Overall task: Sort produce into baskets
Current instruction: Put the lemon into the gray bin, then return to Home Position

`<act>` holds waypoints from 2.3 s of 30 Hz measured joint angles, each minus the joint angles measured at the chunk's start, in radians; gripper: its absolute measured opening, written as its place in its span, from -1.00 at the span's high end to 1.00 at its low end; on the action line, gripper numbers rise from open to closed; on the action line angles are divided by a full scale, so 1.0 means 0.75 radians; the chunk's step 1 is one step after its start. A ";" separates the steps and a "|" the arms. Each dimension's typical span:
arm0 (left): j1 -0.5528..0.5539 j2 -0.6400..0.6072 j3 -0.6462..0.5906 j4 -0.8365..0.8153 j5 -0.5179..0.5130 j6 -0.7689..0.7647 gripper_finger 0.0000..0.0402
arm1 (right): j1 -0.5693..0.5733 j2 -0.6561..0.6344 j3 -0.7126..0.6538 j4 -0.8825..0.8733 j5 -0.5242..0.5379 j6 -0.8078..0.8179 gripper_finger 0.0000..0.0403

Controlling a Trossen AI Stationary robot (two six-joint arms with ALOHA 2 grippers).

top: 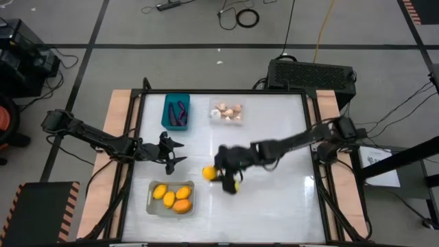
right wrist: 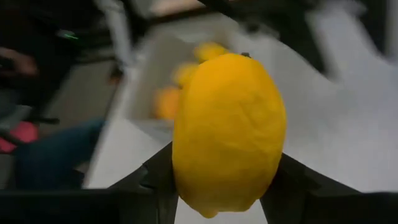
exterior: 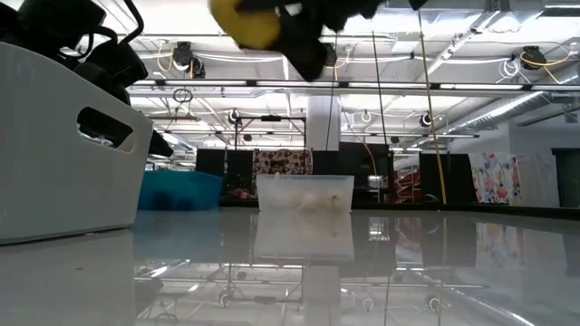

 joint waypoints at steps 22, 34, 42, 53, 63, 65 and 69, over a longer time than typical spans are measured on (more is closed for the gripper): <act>0.001 -0.001 0.000 0.069 0.000 0.001 -0.40 | 0.256 0.714 0.405 1.237 0.002 -0.269 0.16; 0.001 0.000 0.000 0.064 0.000 0.007 -0.40 | 0.224 0.795 0.805 0.608 0.263 -0.391 -0.15; 0.001 0.000 0.000 0.063 0.000 0.013 -0.40 | 0.166 0.791 0.815 0.466 0.339 -0.214 -0.37; 0.001 -0.001 0.000 0.062 0.000 0.011 -0.40 | 0.154 0.629 0.815 0.020 0.203 -0.201 -0.44; 0.000 -0.001 0.000 0.063 0.000 0.004 -0.40 | 0.130 0.309 0.817 -0.740 0.291 -0.147 -0.44; 0.001 -0.001 0.000 0.064 0.000 0.003 -0.40 | 0.131 0.260 0.817 -0.863 0.318 -0.177 -0.44; 0.000 0.000 0.000 0.071 -0.012 -0.001 -0.40 | 0.153 0.184 0.817 -1.043 0.444 -0.197 -0.44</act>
